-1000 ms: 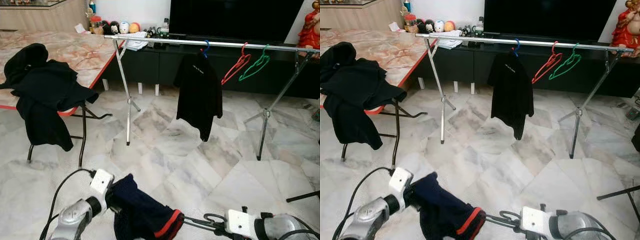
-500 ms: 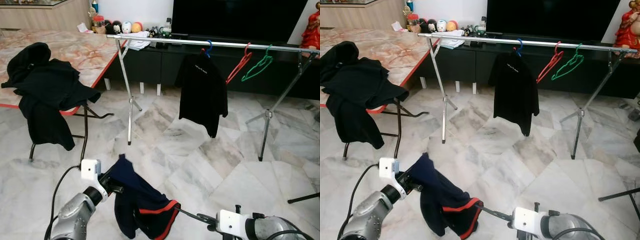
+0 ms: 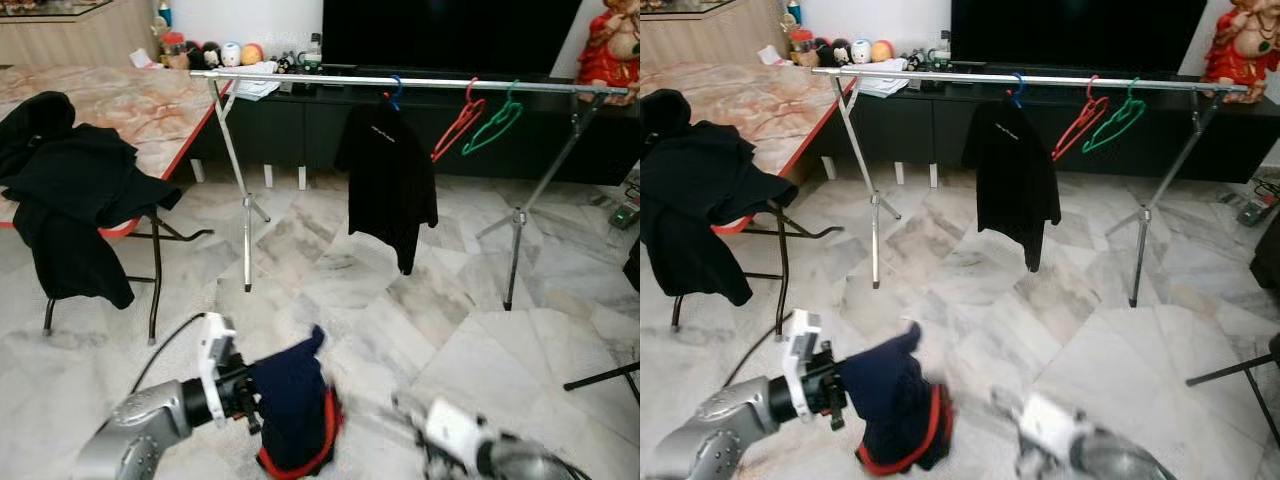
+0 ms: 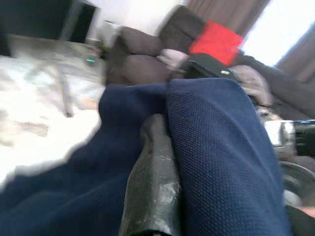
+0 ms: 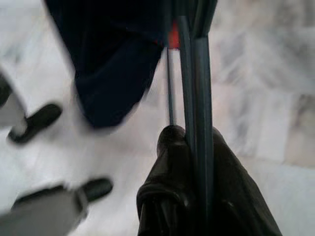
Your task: Hang hanger
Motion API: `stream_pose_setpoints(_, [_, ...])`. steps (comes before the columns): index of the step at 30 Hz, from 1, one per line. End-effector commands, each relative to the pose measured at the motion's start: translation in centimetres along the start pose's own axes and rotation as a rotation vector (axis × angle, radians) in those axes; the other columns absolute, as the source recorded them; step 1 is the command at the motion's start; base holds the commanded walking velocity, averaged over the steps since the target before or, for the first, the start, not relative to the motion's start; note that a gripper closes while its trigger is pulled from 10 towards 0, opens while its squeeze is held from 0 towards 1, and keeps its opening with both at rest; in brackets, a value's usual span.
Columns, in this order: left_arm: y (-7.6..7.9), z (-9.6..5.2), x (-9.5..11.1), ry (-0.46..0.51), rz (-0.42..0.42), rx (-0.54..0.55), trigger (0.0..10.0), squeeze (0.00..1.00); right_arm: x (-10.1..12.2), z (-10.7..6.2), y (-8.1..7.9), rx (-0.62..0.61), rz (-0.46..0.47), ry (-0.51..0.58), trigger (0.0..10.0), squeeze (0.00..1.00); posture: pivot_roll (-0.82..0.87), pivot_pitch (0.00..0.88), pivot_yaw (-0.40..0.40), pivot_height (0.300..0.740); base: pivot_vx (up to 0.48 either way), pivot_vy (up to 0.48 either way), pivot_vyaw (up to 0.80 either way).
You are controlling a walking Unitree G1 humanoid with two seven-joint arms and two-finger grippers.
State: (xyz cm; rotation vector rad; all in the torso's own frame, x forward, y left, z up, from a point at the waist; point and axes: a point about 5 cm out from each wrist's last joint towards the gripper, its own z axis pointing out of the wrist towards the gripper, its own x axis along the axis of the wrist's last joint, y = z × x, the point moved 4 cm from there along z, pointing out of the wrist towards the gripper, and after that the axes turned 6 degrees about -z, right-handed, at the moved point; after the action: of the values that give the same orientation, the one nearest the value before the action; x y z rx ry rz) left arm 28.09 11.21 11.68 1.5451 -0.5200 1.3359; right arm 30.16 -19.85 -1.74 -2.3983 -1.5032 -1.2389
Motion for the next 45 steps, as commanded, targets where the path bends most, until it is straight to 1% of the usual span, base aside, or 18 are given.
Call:
stream_pose_setpoints(1, [-1.9,-0.4,0.5,0.014,0.060,0.133,0.0,0.00,0.0,0.1,-0.6,0.030,0.005,0.009,0.0,0.00,0.00,0.097,0.001,0.740,0.000,0.000,0.00])
stream_pose_setpoints(4, [-4.9,-0.5,1.9,0.086,0.190,0.405,0.0,0.00,0.6,0.4,-0.7,0.028,0.035,0.037,0.0,0.00,0.00,0.095,0.000,0.740,0.000,0.000,0.00])
stream_pose_setpoints(5, [-5.8,-0.7,2.0,0.094,0.201,0.491,2.0,0.00,0.6,0.5,-0.9,0.037,0.041,0.037,0.0,0.00,0.00,0.096,0.001,0.740,0.000,0.000,0.00])
stream_pose_setpoints(6, [-6.7,-1.1,2.1,0.102,0.183,0.563,7.1,0.00,0.5,0.5,-1.3,0.060,0.036,0.034,0.0,0.00,0.00,0.096,0.001,0.740,0.000,0.000,0.00])
stream_pose_setpoints(8, [-9.9,-3.6,2.7,0.198,0.122,0.879,10.0,0.00,-0.1,0.4,-2.9,0.149,0.030,0.028,0.0,0.00,0.00,0.098,0.000,0.740,0.000,0.000,0.00])
stream_pose_setpoints(14, [-11.3,-6.6,4.1,0.327,0.147,1.112,10.0,0.00,-2.1,0.1,-3.9,0.159,0.008,-0.062,0.0,0.00,-0.01,0.100,0.005,0.740,0.000,0.000,0.00])
stream_pose_setpoints(18, [-11.3,-7.4,4.6,0.365,0.193,1.174,10.0,0.00,-2.7,0.3,-3.0,0.031,0.053,-0.095,0.0,0.00,-0.01,0.096,0.010,0.740,0.000,0.000,0.00])
stream_pose_setpoints(23, [-9.8,-5.6,3.0,0.295,0.256,1.083,10.0,0.00,-1.6,1.1,-1.6,-0.226,0.346,-0.002,0.0,0.00,0.00,0.094,0.009,0.740,0.000,0.000,0.00])
stream_pose_setpoints(25, [-9.1,-5.0,2.6,0.278,0.298,1.056,10.0,0.00,-1.7,1.2,-1.1,-0.342,0.586,0.051,0.0,0.00,0.01,0.090,0.012,0.740,0.000,0.000,0.00])
stream_pose_setpoints(28, [-7.9,-4.1,2.0,0.284,0.316,1.019,10.0,0.00,-3.6,0.4,-0.6,-0.578,0.957,0.082,0.0,0.00,0.02,0.083,0.019,0.740,0.000,0.000,0.00])
stream_pose_setpoints(32, [-7.2,-3.6,1.5,0.241,0.370,0.987,10.0,0.00,-6.7,-0.7,-1.9,-0.749,1.146,-0.028,0.0,0.00,0.01,0.057,0.038,0.740,0.000,0.000,0.00])
stream_pose_setpoints(34, [-7.1,-3.7,1.5,0.251,0.361,0.992,10.0,0.00,-7.5,-0.7,-3.2,-0.746,1.162,-0.094,0.0,0.00,0.02,0.052,0.041,0.740,0.000,0.000,0.00])
stream_pose_setpoints(39, [-7.1,-4.1,2.0,0.282,0.335,1.010,10.0,0.00,-8.3,0.0,-7.0,-0.605,0.968,-0.244,0.0,0.00,0.03,0.029,0.049,0.740,0.000,0.000,0.00])
stream_pose_setpoints(40, [-7.1,-4.2,1.8,0.277,0.330,1.010,10.0,0.00,-8.8,-0.2,-8.0,-0.571,0.874,-0.306,0.8,0.00,0.03,0.018,0.053,0.740,0.000,0.000,0.00])
stream_pose_setpoints(41, [-7.2,-4.4,1.5,0.269,0.327,1.021,10.0,0.00,-9.3,-0.3,-8.9,-0.556,0.850,-0.332,4.9,0.00,0.02,0.009,0.059,0.740,0.000,0.000,0.00])
stream_pose_setpoints(43, [-7.2,-4.4,1.4,0.268,0.326,1.024,10.0,0.00,-9.4,-0.4,-9.1,-0.557,0.854,-0.337,4.9,0.00,0.02,0.009,0.059,0.740,0.000,0.000,0.00])
stream_pose_setpoints(44, [-7.1,-4.4,1.4,0.274,0.326,1.024,10.0,0.00,-9.5,-0.4,-9.3,-0.558,0.867,-0.333,10.0,0.00,0.02,0.002,0.064,0.740,0.000,0.000,0.00])
stream_pose_setpoints(45, [-7.0,-4.4,1.4,0.278,0.327,1.023,10.0,0.00,-9.5,-0.5,-9.5,-0.559,0.875,-0.329,10.0,0.00,0.02,0.002,0.064,0.740,0.000,0.000,0.00])
